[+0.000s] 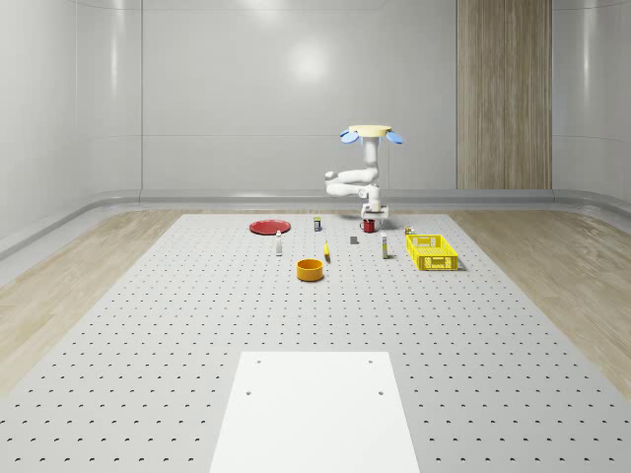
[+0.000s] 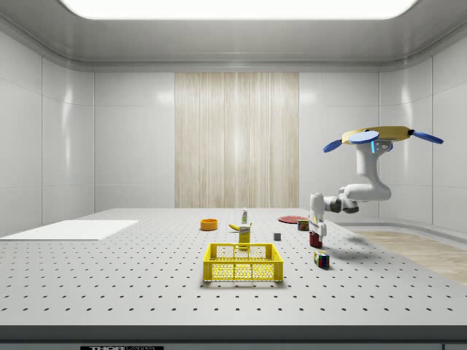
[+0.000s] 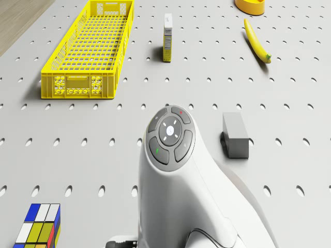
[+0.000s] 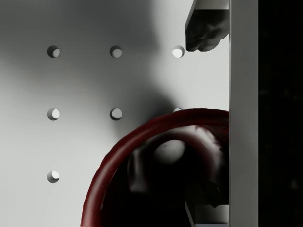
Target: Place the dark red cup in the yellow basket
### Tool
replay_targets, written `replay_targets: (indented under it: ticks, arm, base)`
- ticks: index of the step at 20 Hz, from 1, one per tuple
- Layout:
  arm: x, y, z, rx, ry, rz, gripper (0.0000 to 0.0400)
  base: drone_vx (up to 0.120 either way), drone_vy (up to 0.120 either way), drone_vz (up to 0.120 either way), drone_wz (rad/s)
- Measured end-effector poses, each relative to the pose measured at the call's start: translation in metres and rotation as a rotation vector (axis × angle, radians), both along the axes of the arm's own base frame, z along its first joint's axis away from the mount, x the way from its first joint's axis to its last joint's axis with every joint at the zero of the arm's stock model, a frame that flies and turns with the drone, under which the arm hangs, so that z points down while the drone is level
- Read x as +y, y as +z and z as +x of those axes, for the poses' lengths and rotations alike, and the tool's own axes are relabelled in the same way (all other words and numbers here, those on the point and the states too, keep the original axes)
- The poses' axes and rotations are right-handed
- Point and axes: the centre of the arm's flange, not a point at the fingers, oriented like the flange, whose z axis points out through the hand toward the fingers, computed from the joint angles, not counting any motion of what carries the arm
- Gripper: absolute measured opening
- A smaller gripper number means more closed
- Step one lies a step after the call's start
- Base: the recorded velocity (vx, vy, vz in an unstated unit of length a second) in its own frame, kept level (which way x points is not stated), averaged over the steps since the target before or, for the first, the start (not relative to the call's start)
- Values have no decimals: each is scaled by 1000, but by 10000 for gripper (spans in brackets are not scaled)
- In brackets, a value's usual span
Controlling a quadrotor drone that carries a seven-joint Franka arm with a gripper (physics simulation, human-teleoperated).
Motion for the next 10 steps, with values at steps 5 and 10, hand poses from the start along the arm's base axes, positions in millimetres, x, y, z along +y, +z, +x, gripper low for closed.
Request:
replay_targets:
  ticks: [5, 10]
  arm:
    - [0, 4, 1, 0, 0, 0, 400]
    - [0, 9, 1, 0, 0, 0, 282]
  base:
    - [0, 0, 0, 0]
    - [0, 0, 0, 0]
